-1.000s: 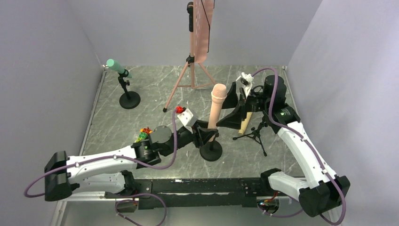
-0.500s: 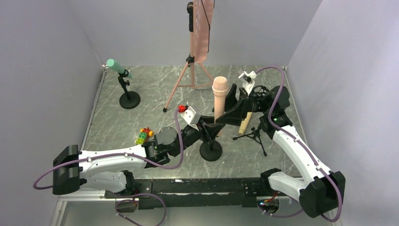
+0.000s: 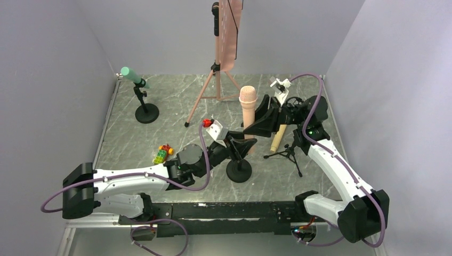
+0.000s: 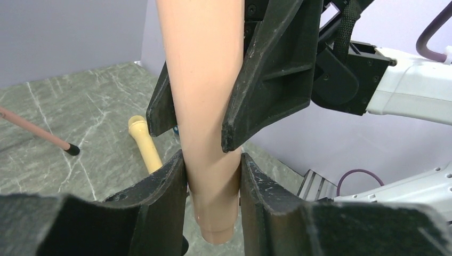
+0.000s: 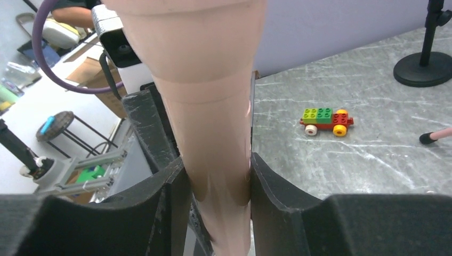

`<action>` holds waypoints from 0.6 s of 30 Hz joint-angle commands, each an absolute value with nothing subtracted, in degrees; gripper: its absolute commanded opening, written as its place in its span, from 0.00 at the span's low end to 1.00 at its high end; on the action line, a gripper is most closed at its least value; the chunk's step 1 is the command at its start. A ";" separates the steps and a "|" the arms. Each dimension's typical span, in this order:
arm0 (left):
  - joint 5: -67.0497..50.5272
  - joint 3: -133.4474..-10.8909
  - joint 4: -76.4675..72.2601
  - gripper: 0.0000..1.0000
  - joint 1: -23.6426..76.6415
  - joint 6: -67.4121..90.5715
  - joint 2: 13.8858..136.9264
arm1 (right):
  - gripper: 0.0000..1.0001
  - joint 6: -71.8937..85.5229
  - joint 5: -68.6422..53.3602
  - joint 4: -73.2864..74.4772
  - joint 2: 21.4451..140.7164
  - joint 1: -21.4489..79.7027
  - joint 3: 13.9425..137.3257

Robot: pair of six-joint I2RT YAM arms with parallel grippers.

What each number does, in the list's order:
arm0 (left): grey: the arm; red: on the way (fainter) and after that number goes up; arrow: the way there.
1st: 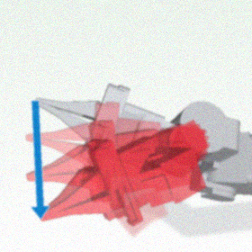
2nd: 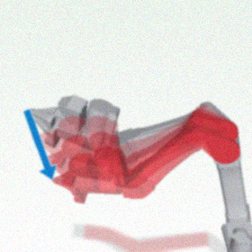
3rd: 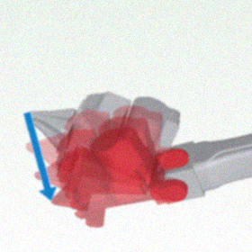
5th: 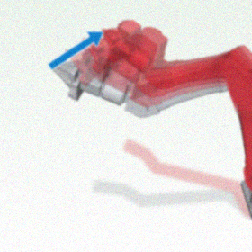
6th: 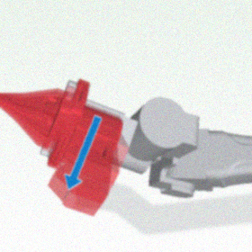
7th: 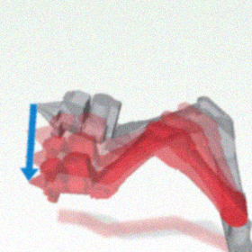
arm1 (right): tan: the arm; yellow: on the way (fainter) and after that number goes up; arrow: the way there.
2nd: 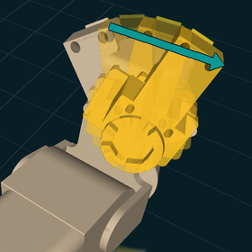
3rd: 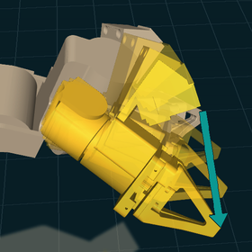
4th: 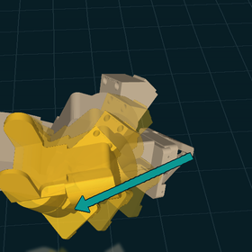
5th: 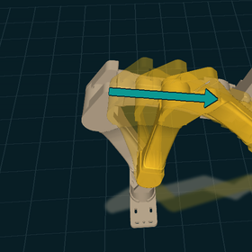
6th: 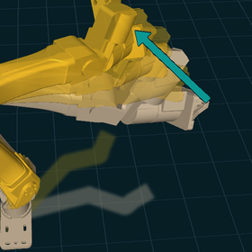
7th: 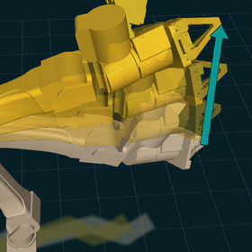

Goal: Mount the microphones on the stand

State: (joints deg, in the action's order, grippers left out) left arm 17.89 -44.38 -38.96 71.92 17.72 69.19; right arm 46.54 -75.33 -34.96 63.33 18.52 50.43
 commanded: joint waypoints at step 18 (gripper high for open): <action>-16.01 -46.56 -12.09 0.99 51.70 23.45 42.41 | 0.12 -8.00 -74.98 22.37 61.44 18.90 63.66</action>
State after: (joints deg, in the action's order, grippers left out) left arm -3.55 -41.91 -17.47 56.38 16.67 39.31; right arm 3.73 -74.89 12.80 61.67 18.81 58.39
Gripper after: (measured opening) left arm 0.993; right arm 0.424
